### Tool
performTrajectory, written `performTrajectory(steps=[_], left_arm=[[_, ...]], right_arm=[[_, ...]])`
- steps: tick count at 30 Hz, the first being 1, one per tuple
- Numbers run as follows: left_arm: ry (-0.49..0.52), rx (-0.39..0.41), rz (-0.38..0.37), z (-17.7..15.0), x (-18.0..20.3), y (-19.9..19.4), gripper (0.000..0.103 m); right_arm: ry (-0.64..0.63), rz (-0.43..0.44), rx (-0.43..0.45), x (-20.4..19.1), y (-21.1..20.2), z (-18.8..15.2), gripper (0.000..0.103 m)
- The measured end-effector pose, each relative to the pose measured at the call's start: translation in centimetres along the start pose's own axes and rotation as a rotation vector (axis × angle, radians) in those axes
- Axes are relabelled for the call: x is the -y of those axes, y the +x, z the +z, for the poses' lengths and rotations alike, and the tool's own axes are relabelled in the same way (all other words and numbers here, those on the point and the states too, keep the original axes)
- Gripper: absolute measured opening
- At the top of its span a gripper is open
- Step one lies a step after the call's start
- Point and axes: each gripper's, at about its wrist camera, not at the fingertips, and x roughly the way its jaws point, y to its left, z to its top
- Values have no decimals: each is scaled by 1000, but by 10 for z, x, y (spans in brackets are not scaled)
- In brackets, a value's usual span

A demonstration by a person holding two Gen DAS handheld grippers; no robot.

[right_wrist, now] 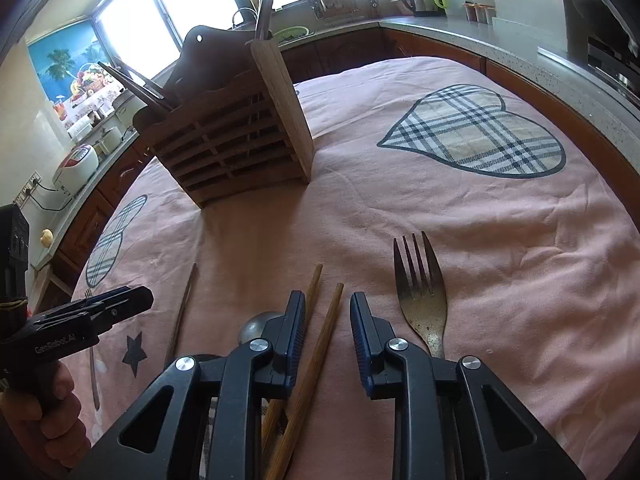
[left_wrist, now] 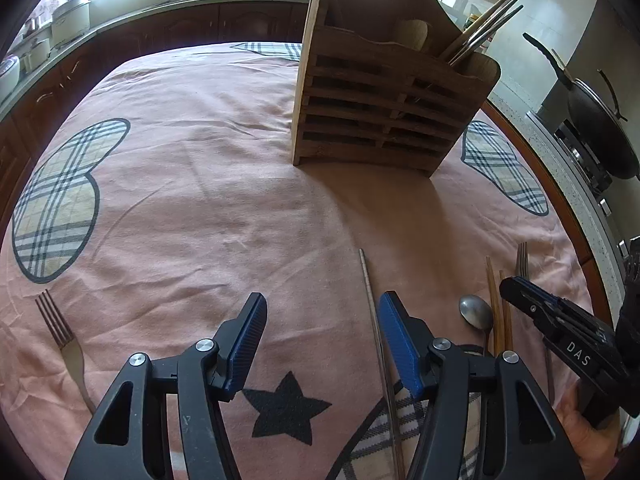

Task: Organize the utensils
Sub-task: 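Close the left gripper on a metal chopstick while the right gripper grasps a wooden chopstick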

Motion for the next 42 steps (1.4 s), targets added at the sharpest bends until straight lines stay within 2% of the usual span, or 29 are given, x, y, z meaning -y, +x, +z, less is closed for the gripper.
performTrajectory(steps=[2,5,12,14,17,19,23,27,34,42], left_arm=[[3,-13,4,4,2,10,58],[14,-30,12,8,7,27,57],[130,-15,89,12,34,44,57],[174,-4,130,10,42,47,52],[186,3,122,9,48,48,35],[179,-2,113,10,49,49,7],[124,-24,61,12,38,42,6],[69,-12,5,10,24,23,5],[21,61,-68,1,7,-28,5],[-2,139,-105,-18,-10,-89,4]], right_arm=[[-3,-11,-26,2,8,1,20],[-21,-22,-20,2,11,-1,17],[-53,-27,-23,0,13,1,16],[-58,-29,-21,-1,15,2,15],[-74,-47,-16,-2,15,2,11],[-68,-43,-15,-1,14,2,10],[-23,3,-20,4,12,3,7],[1,47,-4,4,0,3,6],[-8,99,60,-7,-32,11,5],[-30,128,121,-22,-61,15,5]])
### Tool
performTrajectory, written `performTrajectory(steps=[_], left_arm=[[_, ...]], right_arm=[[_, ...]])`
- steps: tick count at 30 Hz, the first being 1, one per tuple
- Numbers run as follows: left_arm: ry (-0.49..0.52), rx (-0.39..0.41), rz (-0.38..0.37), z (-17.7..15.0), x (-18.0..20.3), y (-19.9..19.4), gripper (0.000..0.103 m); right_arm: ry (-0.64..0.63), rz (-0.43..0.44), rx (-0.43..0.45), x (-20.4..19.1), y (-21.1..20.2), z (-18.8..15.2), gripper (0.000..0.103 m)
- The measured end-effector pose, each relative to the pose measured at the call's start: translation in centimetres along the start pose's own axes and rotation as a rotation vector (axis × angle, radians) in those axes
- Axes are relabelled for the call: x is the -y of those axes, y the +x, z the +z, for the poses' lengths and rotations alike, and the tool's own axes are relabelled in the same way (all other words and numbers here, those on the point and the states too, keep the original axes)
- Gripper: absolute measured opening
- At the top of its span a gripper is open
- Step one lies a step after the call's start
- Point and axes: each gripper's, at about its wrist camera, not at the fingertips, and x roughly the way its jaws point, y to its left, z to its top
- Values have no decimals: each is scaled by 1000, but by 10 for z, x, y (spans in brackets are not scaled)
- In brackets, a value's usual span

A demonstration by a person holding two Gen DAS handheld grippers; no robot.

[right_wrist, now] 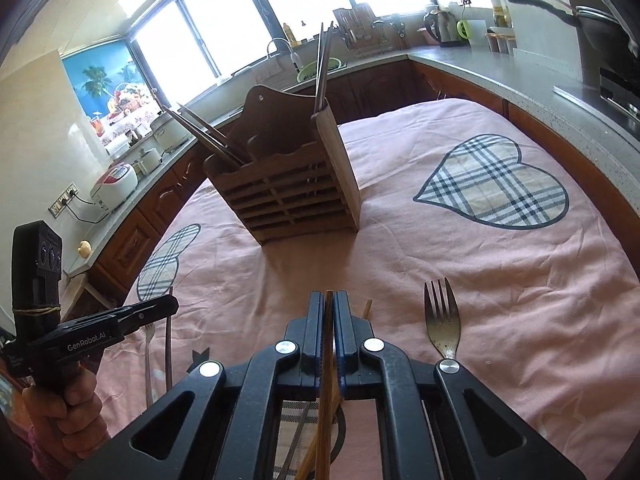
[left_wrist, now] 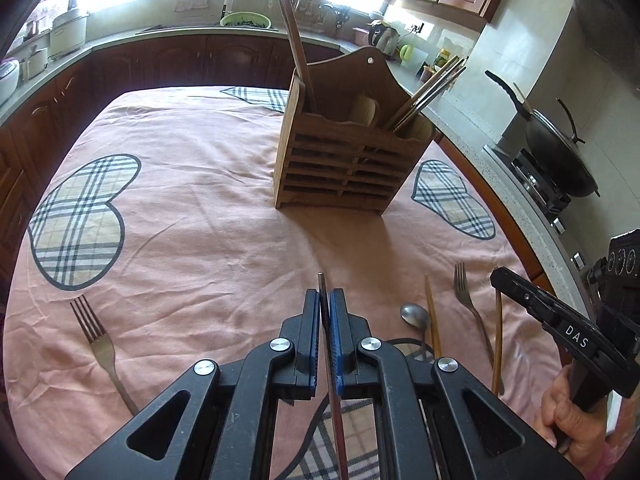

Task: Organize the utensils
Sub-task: 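Close the left gripper on a metal chopstick while the right gripper grasps a wooden chopstick, then lift both held chopsticks upright and carry them over the wooden holder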

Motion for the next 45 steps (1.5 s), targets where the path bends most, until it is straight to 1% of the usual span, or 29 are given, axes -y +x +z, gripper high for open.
performTrajectory(steps=[7,14,22,34,45], left_arm=[[1,58,-4,-10,-1,-43,4],[11,104,-15,-14,0,-72,4],[19,150,-25,-16,-1,-99,3],[17,229,-23,-13,-6,-131,3],[19,276,-25,-3,-8,-138,3]], right_arm=[[-25,22,62,-13,-25,8,5],[-49,34,125,-23,-48,17,5],[-73,45,167,-33,-67,23,5],[-111,54,260,-47,-96,38,5],[-124,64,303,-51,-100,51,5]])
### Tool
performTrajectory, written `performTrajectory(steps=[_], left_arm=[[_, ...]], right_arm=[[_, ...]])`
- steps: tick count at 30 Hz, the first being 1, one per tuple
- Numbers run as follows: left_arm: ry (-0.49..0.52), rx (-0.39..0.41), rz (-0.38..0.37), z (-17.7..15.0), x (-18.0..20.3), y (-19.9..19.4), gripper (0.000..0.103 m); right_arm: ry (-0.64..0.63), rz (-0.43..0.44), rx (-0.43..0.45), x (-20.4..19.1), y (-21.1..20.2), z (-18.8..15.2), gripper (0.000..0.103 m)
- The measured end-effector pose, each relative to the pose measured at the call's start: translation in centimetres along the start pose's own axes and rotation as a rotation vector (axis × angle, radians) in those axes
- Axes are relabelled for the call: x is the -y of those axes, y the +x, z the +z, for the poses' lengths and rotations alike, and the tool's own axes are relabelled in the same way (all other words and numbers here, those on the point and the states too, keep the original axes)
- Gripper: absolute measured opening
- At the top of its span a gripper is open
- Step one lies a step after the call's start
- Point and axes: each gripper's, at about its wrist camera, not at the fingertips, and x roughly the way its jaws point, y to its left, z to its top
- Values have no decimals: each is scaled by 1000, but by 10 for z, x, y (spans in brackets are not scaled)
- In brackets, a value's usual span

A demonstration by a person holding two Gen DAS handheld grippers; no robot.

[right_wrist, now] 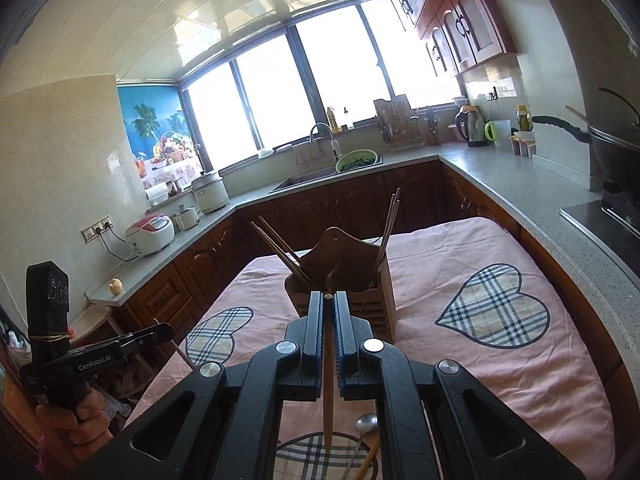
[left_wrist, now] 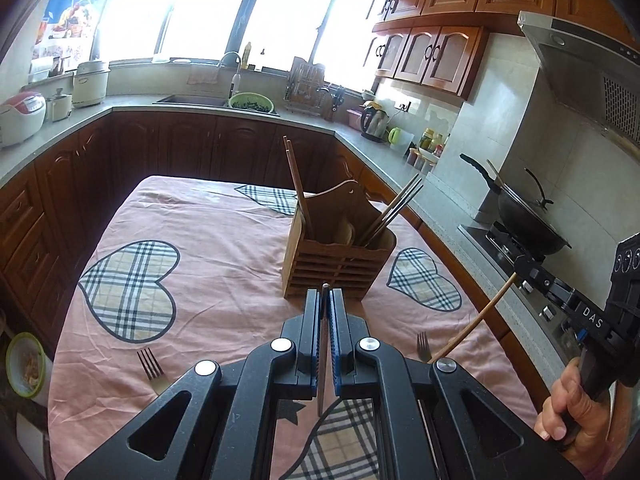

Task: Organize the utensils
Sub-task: 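Lift both held chopsticks upright and carry them over the wooden holder, then lower both chopsticks down into the wooden holder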

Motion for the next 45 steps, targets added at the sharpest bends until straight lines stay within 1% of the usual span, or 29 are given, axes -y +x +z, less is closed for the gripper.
performTrajectory(steps=[10,19,25,28,36,45], left_arm=[[22,61,-11,20,2,-3,3],[29,137,-13,45,1,-3,3],[47,199,-15,64,2,2,3],[51,225,-13,72,2,9,3],[44,264,-13,88,-2,33,3],[28,306,-10,104,-7,65,3]], right_arm=[[-3,2,36,1,9,14,5],[-12,-6,109,2,13,38,5],[-15,-17,171,2,18,61,5],[-16,-23,203,3,20,73,5],[-7,-39,268,12,28,100,5],[0,-65,296,22,51,116,5]])
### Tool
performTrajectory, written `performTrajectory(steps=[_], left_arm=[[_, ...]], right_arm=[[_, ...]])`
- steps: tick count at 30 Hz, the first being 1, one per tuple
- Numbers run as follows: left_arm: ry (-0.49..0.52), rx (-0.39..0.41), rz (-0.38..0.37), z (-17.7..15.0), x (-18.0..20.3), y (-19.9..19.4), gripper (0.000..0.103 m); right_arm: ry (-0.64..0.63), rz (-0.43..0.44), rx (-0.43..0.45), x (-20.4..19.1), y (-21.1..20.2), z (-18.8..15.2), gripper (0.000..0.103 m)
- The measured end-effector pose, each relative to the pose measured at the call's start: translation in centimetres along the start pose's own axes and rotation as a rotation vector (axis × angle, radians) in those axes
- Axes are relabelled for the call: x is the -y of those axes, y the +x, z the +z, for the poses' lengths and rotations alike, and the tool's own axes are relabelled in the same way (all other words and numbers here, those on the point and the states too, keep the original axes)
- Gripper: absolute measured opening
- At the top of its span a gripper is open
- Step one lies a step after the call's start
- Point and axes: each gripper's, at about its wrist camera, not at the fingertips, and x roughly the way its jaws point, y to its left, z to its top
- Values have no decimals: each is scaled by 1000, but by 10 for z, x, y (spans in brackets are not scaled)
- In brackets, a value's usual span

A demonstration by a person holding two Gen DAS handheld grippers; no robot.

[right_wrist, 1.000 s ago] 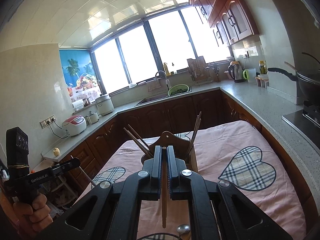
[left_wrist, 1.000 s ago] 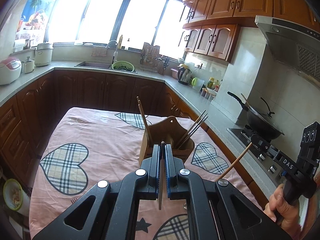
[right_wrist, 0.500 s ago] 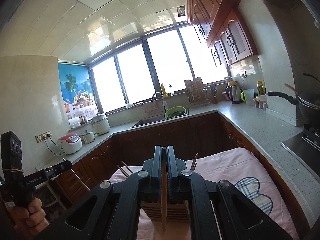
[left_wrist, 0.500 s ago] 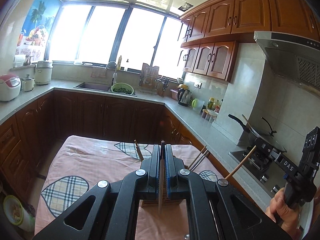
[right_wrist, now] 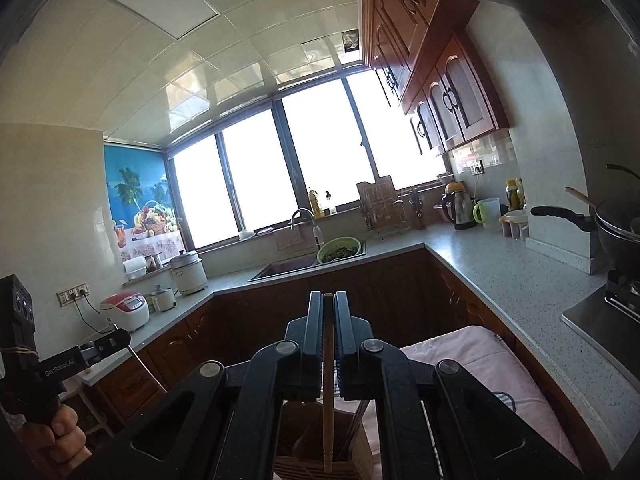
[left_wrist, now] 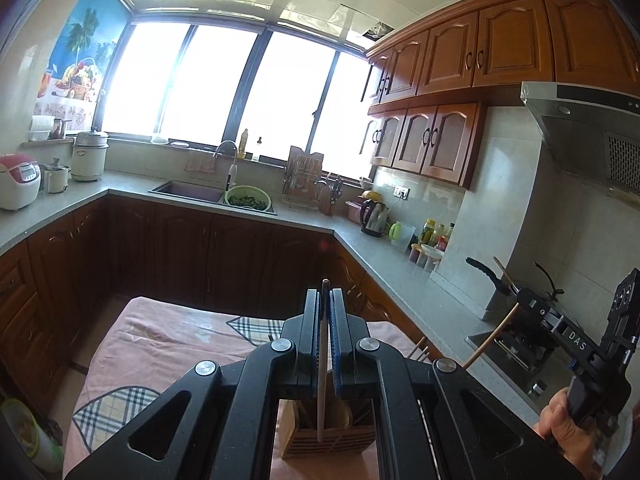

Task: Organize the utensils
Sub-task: 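Lower both chopsticks down into the wooden holder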

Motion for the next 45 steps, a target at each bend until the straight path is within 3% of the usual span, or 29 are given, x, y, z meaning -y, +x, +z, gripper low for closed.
performTrajectory(steps=[13,32,45], left_arm=[[-120,-34,31,-28,-35,73,3],[-131,-172,53,-65,-46,154,4],[-88,-178,63,-63,-44,158,5]], right_arm=[[39,-40,-28,21,40,-26,5],[109,-58,-155,39,78,-86,5],[114,-63,-161,42,80,-87,5]])
